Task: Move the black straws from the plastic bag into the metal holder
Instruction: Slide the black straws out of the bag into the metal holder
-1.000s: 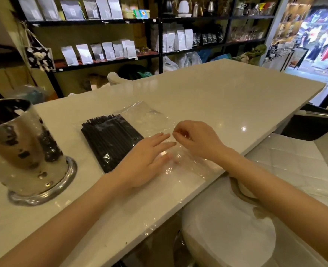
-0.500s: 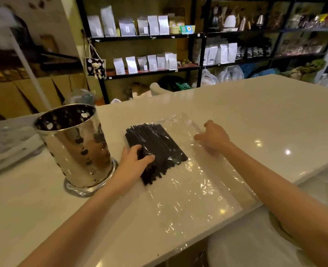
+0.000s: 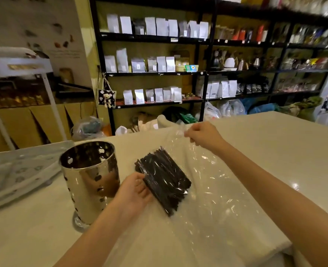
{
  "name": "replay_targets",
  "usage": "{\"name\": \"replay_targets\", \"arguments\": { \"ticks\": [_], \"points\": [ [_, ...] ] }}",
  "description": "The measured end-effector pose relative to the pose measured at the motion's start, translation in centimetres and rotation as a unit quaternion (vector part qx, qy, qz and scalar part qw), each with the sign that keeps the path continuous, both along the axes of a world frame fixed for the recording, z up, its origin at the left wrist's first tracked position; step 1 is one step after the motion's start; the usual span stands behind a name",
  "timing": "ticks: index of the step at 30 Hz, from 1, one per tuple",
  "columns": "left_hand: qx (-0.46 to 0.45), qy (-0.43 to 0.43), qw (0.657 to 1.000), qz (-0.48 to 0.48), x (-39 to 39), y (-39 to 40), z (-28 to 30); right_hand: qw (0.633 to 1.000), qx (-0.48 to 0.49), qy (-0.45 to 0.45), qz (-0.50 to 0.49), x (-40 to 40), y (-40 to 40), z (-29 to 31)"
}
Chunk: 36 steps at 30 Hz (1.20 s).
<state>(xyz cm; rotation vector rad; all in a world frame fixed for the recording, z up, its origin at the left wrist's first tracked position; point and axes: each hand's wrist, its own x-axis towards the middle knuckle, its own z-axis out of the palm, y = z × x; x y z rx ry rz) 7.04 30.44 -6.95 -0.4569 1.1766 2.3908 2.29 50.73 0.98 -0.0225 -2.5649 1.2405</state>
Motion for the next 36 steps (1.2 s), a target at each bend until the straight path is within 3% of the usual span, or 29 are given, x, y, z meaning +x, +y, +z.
{"name": "replay_targets", "arguments": {
  "ticks": [6,10,12,16,22,27,36],
  "points": [
    [0.116,-0.044,0.992,-0.005,-0.7,0.4,0.8,0.988,-0.058,0.074,0.119,1.2,-4.8,5.5],
    [0.184,-0.038,0.982,-0.016,0.1,1.3,1.2,0.984,0.039,0.115,0.129,1.9,-6.3,8.2],
    [0.188,-0.029,0.981,-0.032,0.5,1.6,1.4,0.979,0.049,0.159,0.121,2.5,-6.5,9.9],
    [0.224,-0.007,0.97,-0.092,1.3,1.7,2.3,0.977,0.081,0.152,0.129,3.5,-6.7,12.6],
    [0.228,0.09,0.965,-0.097,3.1,1.4,5.8,0.971,-0.06,0.213,0.094,4.6,-6.3,16.8],
    [0.323,0.117,0.936,-0.073,4.3,-1.8,9.5,0.949,-0.148,0.258,0.105,4.9,-7.3,17.2],
    [0.176,0.209,0.962,-0.023,1.7,-8.3,14.3,0.92,-0.263,0.247,0.153,1.9,-10.3,17.7]
  ]
}}
